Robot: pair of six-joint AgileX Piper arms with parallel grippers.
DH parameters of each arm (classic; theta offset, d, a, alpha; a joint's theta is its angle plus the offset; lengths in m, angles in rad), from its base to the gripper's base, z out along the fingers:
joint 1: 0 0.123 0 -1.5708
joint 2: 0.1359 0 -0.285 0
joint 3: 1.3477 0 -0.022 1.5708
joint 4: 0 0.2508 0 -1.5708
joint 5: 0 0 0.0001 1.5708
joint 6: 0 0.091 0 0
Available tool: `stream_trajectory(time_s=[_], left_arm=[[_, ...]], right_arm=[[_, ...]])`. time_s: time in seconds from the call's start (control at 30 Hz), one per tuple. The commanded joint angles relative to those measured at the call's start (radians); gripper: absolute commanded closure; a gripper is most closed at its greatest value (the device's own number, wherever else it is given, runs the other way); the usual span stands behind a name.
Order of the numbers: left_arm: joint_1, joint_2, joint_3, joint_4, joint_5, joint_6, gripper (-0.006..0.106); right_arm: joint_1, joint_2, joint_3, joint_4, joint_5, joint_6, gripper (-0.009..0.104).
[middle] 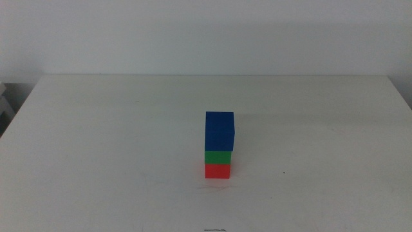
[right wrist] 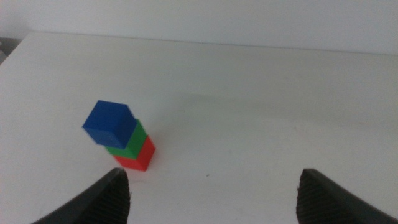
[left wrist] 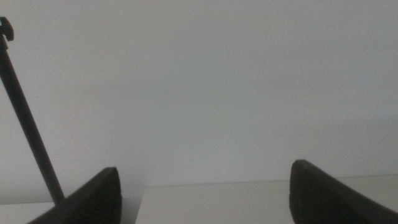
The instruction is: Stack red cubes first, then green, then blue cubes in a specific spot.
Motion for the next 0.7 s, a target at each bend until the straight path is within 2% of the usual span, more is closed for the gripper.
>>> stream_trajectory(time_s=[0.0, 0.17, 0.4, 0.67], left_arm=[[-0.001, 0.001, -0.001, 0.003, -0.103, -0.017, 0.010], [-0.001, -0.071, 0.178, 0.000, -0.203, -0.017, 0.010], [-0.001, -0.264, 0.520, -0.001, -0.249, -0.017, 0.010], [-0.001, -0.491, 0.779, -0.001, -0.261, -0.017, 0.010]], right_arm=[[-0.007, -0.005, 0.003, -0.044, -0.095, -0.012, 0.011], [-0.042, -0.079, 0.170, -0.112, -0.281, -0.012, 0.011], [-0.212, -0.274, 0.485, -0.108, -0.508, -0.012, 0.011], [-0.336, -0.547, 0.774, -0.101, -0.597, -0.012, 0.011]])
